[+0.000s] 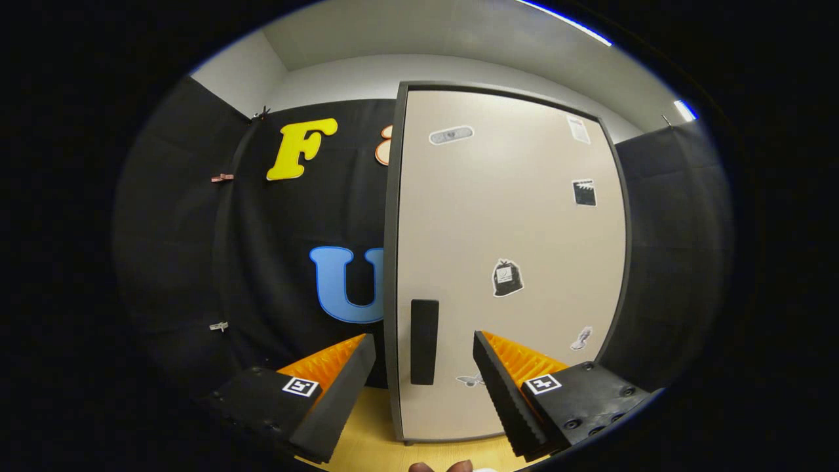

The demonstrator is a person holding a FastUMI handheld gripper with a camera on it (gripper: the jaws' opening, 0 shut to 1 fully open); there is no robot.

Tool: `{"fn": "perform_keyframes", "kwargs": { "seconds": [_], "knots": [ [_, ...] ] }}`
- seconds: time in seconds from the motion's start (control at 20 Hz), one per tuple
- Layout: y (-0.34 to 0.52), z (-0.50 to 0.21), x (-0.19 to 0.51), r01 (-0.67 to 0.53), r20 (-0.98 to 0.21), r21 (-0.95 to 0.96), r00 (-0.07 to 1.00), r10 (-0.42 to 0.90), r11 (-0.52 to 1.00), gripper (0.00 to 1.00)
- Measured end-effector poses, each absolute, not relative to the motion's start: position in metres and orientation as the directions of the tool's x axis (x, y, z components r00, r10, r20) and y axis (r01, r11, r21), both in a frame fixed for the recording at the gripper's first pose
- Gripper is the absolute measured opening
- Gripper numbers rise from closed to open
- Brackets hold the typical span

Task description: Open the shoe cabinet door, grab the shoes and put them into the shoe cabinet, then close the shoe cabinet door.

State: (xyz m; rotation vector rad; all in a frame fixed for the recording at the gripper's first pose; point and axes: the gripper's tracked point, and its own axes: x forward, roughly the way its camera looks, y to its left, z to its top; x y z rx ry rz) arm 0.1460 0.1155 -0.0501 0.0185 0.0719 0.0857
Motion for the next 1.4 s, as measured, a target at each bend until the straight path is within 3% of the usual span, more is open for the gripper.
{"fn": "perform_keyframes", "kwargs": {
  "seconds": [0.2, 0.3, 0.45, 0.65, 0.75, 0.8, 0.95, 1.05, 1.15, 1.4],
  "knots": [
    [0.127, -0.081, 0.181, -0.095, -0.115, 0.054, 0.988, 0.100, 0.994, 0.94],
    [0.126, -0.092, 0.196, -0.081, -0.124, 0.046, 0.989, 0.086, 0.996, 0.81],
    [0.126, -0.104, 0.214, -0.064, -0.136, 0.031, 0.988, 0.068, 0.997, 0.75],
    [0.119, -0.105, 0.228, -0.023, -0.108, 0.042, 0.994, 0.027, 0.999, 0.46],
    [0.118, -0.103, 0.221, -0.023, -0.099, 0.038, 0.995, 0.027, 0.999, 0.45],
    [0.118, -0.105, 0.226, -0.025, -0.106, 0.043, 0.994, 0.030, 0.999, 0.36],
    [0.117, -0.104, 0.225, -0.035, -0.111, 0.035, 0.993, 0.039, 0.999, 0.31],
    [0.118, -0.105, 0.225, -0.050, -0.111, 0.035, 0.992, 0.053, 0.998, 0.20],
    [0.117, -0.104, 0.220, -0.059, -0.116, 0.053, 0.991, 0.065, 0.997, 0.14],
    [0.110, -0.099, 0.185, -0.096, -0.124, 0.063, 0.987, 0.104, 0.993, 0.14]
  ]
}}
